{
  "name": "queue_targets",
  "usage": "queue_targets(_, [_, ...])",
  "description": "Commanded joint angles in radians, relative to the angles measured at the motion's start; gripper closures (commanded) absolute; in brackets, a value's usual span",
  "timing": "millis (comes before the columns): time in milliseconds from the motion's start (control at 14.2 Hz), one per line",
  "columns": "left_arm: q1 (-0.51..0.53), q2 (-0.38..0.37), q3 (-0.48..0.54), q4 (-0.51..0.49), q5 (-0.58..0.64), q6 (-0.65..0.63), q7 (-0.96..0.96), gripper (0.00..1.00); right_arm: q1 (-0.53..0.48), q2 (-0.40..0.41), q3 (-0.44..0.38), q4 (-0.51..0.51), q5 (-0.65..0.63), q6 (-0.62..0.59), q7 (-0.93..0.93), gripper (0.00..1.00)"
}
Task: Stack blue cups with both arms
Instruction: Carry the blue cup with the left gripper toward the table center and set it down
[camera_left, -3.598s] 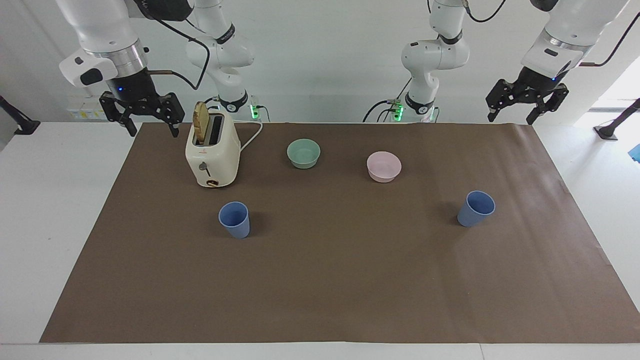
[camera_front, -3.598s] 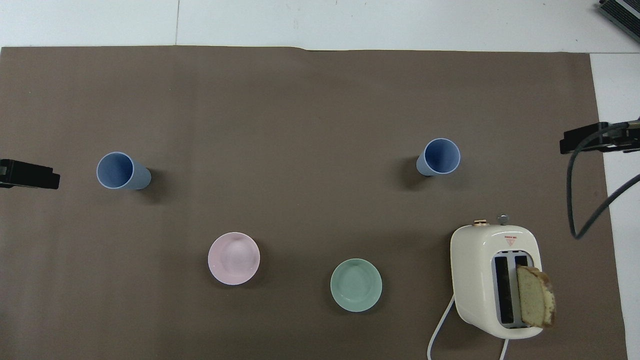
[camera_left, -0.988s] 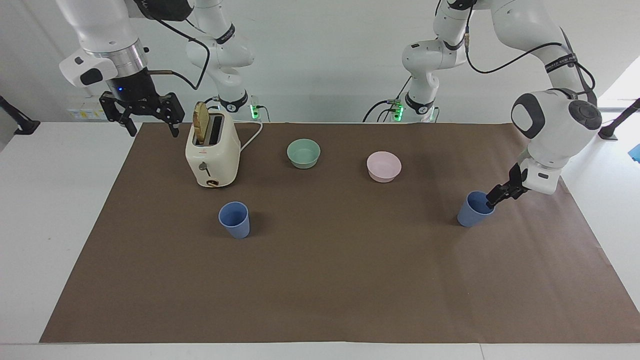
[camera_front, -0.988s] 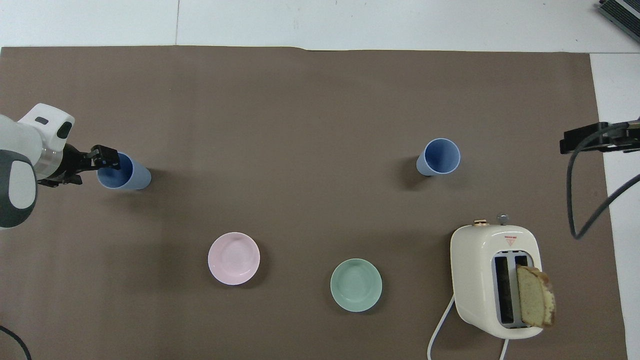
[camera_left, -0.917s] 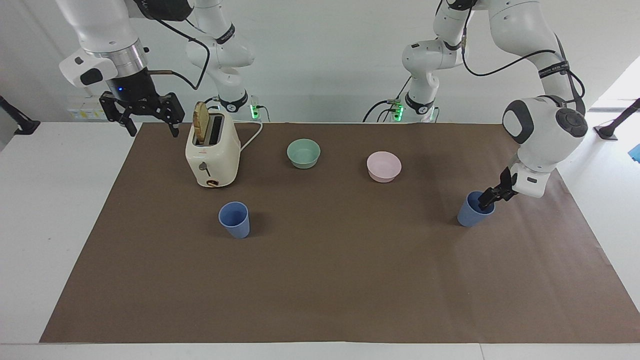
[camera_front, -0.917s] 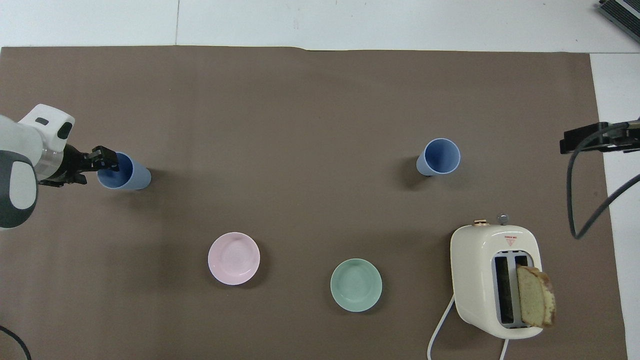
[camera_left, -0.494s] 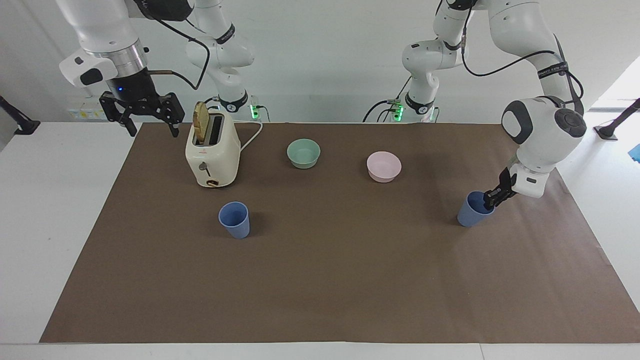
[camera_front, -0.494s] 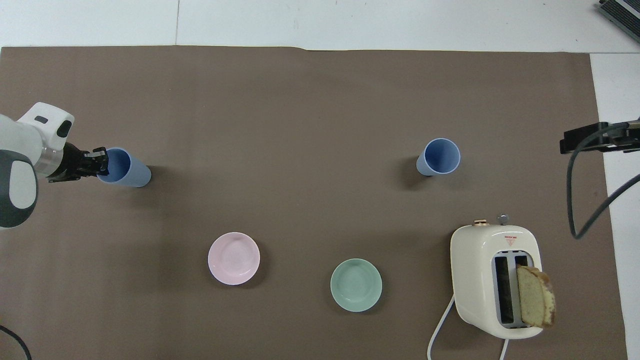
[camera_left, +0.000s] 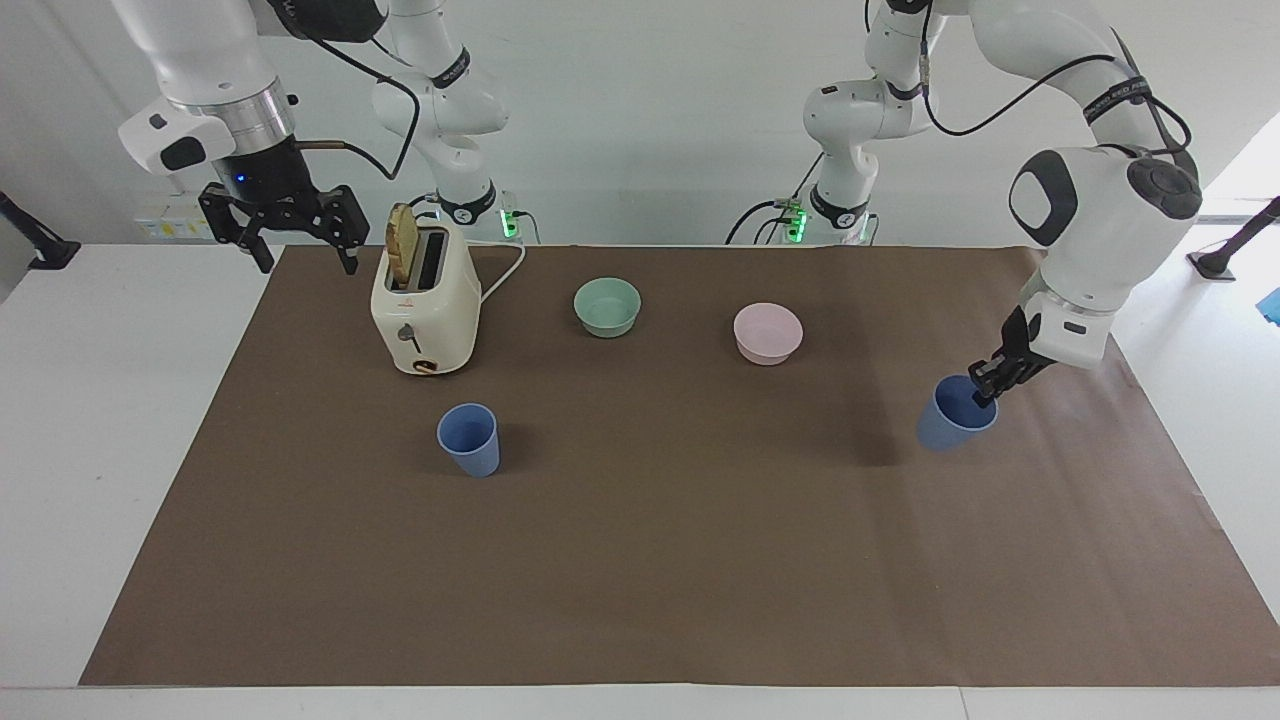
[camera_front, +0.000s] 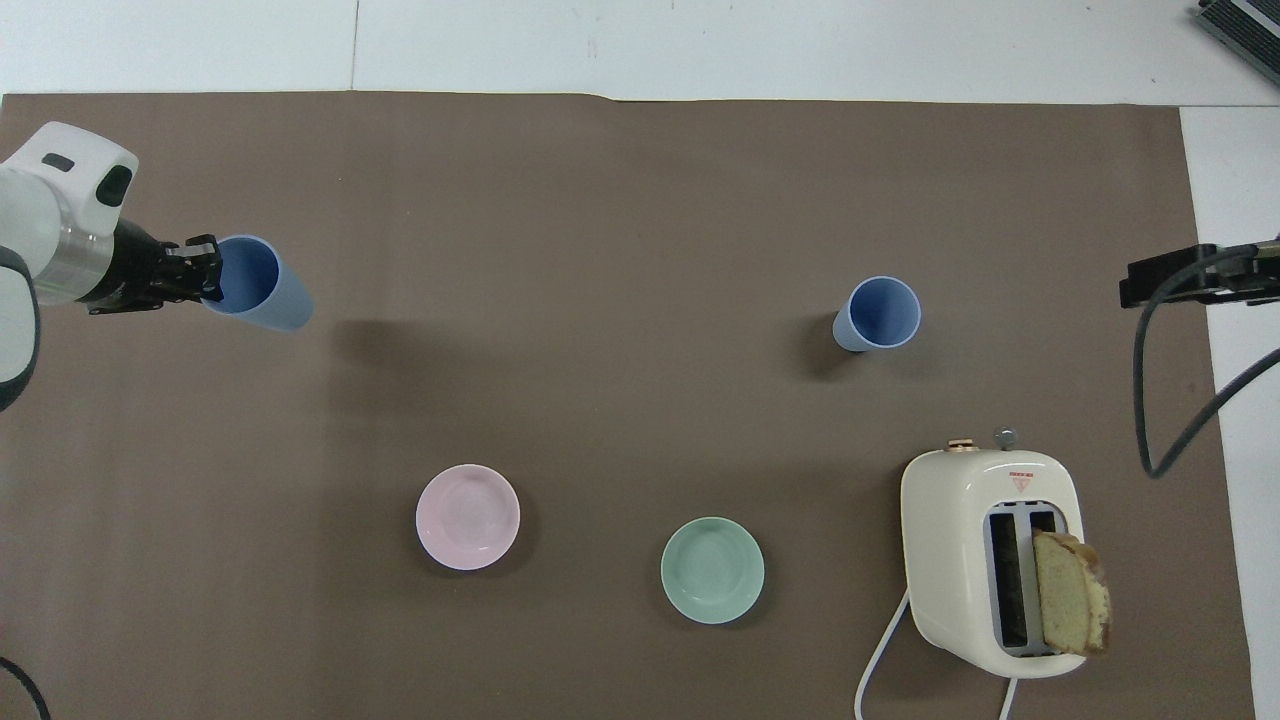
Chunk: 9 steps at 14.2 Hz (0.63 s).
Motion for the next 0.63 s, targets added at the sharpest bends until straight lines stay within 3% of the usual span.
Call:
queue_targets(0, [-0.104, 0.008, -0.003, 0.043, -0.009, -0.018, -0.193, 1.0, -0.013, -0.022, 0.004, -0.024, 0.019, -0.001, -0.018, 0.0])
queue_targets(353, [-0.316, 0.033, -0.005, 0.042, -0.009, 0.076, -0.439, 1.0, -0.013, -0.022, 0.004, -0.024, 0.019, -0.001, -0.018, 0.0])
queue_targets(564, [-0.422, 0.125, -0.003, 0.034, -0.003, 0.204, -0.518, 1.0, -0.013, -0.022, 0.004, -0.024, 0.019, -0.001, -0.016, 0.0])
